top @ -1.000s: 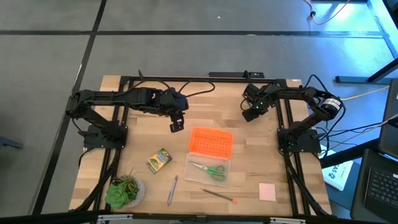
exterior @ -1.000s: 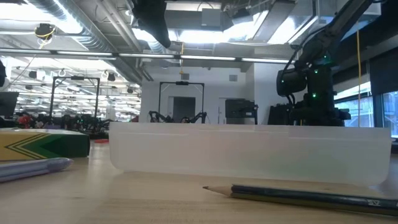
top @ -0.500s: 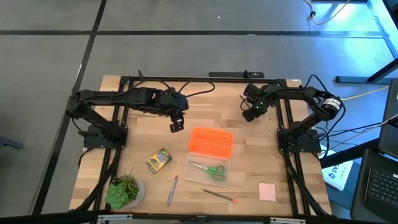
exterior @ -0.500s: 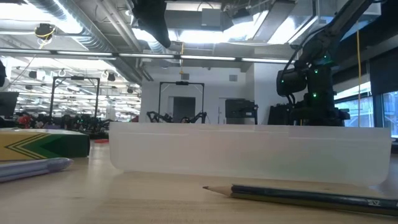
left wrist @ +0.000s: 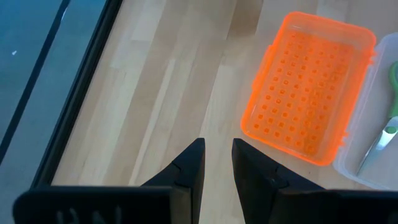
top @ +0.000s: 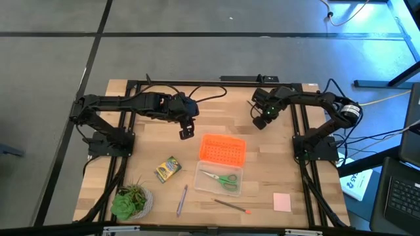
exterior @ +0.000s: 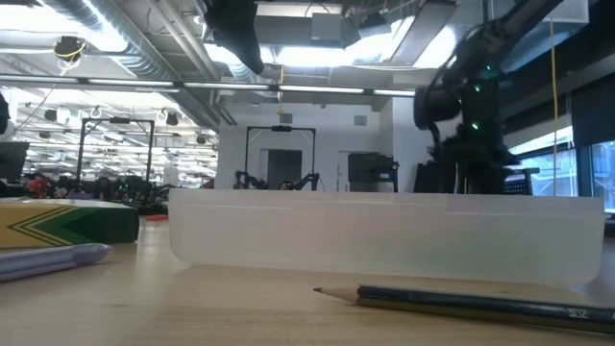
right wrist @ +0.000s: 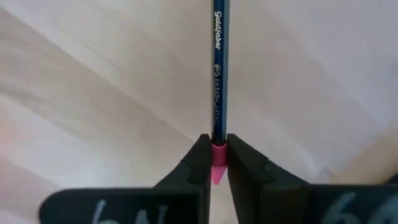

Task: Pack school essentials
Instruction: Put the top black pencil into the orange supply box

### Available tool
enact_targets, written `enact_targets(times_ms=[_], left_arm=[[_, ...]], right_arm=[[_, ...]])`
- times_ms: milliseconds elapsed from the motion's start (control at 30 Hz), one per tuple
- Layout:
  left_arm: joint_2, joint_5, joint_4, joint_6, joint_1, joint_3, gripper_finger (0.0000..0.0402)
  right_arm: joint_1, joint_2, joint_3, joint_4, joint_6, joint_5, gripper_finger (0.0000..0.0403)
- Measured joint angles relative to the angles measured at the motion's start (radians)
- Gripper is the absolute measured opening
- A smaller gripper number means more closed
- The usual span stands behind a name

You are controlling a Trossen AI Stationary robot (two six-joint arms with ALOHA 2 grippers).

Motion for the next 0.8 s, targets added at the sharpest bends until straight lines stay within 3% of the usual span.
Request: enact_targets(times_ms=[433, 633, 800], left_arm=[[-0.022, -0.001, -0.023, -0.033, -0.032, 0.001, 0.0073], [-0.062, 0.0, -0.052, -0.084, -0.11, 0.001, 0.0073], [-0.076, 0.0, -0.052, -0.131, -0.181, 0.001, 0.0073]], right_arm=[[0.313, -0.001, 0.259, -0.156, 0.079, 0.043, 0.004], [0.504, 0.001, 0.354, -0.144, 0.171, 0.042, 0.0041], [0.649, 0.011, 0.39, -0.032, 0.233, 0.018, 0.0041]])
